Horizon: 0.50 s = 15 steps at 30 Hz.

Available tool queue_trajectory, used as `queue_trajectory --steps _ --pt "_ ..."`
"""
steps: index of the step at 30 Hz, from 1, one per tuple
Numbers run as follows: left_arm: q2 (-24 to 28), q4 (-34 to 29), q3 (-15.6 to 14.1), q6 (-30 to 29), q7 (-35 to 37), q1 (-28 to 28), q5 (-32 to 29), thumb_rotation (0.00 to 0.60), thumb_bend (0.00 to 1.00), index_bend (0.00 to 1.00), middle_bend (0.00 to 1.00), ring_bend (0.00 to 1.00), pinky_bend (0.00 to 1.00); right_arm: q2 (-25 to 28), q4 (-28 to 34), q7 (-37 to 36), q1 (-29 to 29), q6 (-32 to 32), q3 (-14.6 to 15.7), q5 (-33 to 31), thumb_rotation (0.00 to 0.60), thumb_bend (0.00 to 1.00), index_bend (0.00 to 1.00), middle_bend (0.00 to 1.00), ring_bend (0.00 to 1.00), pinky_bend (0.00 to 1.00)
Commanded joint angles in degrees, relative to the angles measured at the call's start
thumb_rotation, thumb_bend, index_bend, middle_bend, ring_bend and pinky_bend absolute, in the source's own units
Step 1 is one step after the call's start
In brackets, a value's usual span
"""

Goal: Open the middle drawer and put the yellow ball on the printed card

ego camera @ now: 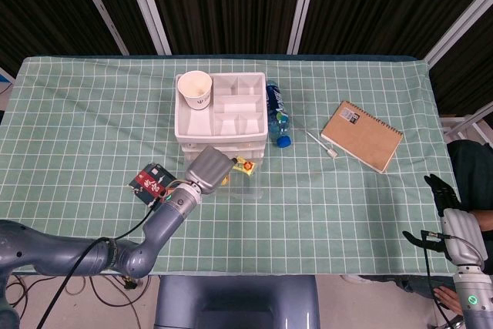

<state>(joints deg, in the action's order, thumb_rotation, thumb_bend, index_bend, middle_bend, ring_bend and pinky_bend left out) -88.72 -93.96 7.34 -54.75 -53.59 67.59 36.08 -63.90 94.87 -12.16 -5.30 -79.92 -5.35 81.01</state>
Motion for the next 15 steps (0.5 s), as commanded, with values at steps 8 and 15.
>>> queue_trajectory --steps 8,15 --pt "-0.7 0.8 -0.8 -0.1 0.4 0.7 -1.0 0.6 0.26 0.44 1.0 1.0 1.0 0.1 0.1 -0.1 0.0 0.1 0.0 0.0 0.6 0.05 0.0 0.0 0.0 0.22" --pt "-1.0 1.0 -1.2 -0.2 1.0 0.9 -1.1 0.6 0.36 0.47 1.0 1.0 1.0 0.1 0.1 -0.1 0.0 0.1 0.0 0.0 0.6 0.05 0.0 0.0 0.0 0.22"
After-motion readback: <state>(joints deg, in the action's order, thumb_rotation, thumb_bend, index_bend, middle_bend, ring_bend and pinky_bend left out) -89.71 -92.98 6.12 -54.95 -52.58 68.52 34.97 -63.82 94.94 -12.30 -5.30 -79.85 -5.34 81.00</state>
